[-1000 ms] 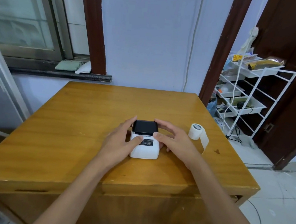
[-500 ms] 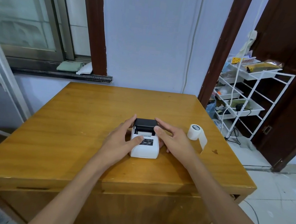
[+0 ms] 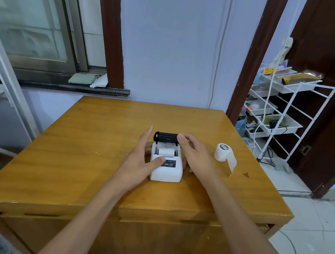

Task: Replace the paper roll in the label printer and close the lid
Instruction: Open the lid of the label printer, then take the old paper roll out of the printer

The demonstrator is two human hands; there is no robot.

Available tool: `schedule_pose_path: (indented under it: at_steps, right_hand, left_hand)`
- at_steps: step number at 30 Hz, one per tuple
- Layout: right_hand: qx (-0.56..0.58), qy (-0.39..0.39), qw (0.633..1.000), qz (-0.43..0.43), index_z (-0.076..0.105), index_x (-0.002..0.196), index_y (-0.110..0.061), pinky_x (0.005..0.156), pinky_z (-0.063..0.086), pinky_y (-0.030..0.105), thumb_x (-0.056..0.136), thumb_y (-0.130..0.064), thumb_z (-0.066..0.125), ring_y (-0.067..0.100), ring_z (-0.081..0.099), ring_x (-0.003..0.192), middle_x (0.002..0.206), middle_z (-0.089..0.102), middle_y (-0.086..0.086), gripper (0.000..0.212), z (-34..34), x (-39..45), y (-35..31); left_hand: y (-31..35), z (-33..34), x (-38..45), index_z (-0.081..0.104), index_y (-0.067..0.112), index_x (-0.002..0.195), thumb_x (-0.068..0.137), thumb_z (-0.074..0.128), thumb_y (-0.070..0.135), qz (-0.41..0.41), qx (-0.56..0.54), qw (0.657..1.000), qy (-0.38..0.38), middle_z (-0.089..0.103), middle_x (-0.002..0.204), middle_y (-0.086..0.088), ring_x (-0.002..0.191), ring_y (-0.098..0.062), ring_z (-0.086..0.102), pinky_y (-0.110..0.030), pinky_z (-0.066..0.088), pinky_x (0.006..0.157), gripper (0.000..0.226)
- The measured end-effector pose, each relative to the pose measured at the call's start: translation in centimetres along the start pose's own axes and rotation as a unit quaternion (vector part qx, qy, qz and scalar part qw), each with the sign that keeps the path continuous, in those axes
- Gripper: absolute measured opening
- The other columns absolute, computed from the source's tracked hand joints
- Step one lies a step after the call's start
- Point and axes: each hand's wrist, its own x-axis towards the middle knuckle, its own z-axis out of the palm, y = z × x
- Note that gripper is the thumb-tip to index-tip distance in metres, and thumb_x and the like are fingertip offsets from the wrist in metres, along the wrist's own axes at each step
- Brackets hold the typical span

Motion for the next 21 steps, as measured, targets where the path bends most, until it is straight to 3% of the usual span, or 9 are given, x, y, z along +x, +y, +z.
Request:
schedule_pose_path:
  at_steps: [4,7,11,17,21]
  right_hand:
    - [-0.001,-0.018,0.999,0.027,0.066,0.122,-0.031,0.041,0.039,0.013,0.103,-0.062,0.046,0.014,0.064,0.055,0.098,0.079,0.002,0.041,-0.5,0.8,-0.5]
    - [-0.001,-0.032,0.999,0.044,0.065,0.118,-0.031,0.045,0.041,0.022,0.100,-0.071,0.043,0.015,0.065,0.056,0.103,0.079,0.007,0.048,-0.5,1.5,-0.7]
    - [0.014,-0.045,0.995,0.093,0.063,0.119,-0.029,0.045,0.038,0.027,0.100,-0.073,0.040,0.018,0.062,0.059,0.106,0.076,0.006,0.054,-0.3,2.9,-1.6]
    - [0.016,-0.111,0.969,0.221,0.070,0.112,-0.025,0.047,0.036,0.022,0.093,-0.081,0.045,0.010,0.055,0.055,0.102,0.082,0.004,0.065,-1.9,4.6,-3.5]
    - [0.008,-0.125,0.964,0.236,0.070,0.115,-0.022,0.047,0.038,0.021,0.091,-0.083,0.046,0.009,0.057,0.053,0.098,0.083,0.003,0.070,-2.3,5.0,-3.5]
  left_hand:
    - [-0.2,0.0,0.1,0.020,0.051,0.158,0.096,0.071,0.038,0.024,0.001,1.000,0.000,0.060,0.133,0.021,0.122,-0.001,0.061,-0.031,0.052,0.098,0.081]
    - [-0.5,-0.1,0.0,0.026,0.049,0.146,0.095,0.071,0.040,0.026,-0.007,1.000,0.002,0.062,0.136,0.012,0.116,0.003,0.062,-0.025,0.052,0.093,0.069]
    - [-0.4,-0.1,0.0,0.037,0.039,0.129,0.097,0.069,0.037,0.019,0.003,1.000,-0.004,0.060,0.138,0.013,0.114,0.014,0.058,-0.022,0.053,0.088,0.045]
    - [-0.2,-0.2,-0.2,0.038,0.040,0.129,0.093,0.070,0.043,0.029,-0.008,1.000,0.007,0.063,0.137,0.012,0.120,-0.002,0.063,-0.034,0.058,0.092,0.048]
    - [0.0,-0.1,-0.3,0.041,0.039,0.125,0.095,0.071,0.038,0.024,-0.010,1.000,0.009,0.062,0.134,0.019,0.117,0.008,0.062,-0.030,0.056,0.089,0.043]
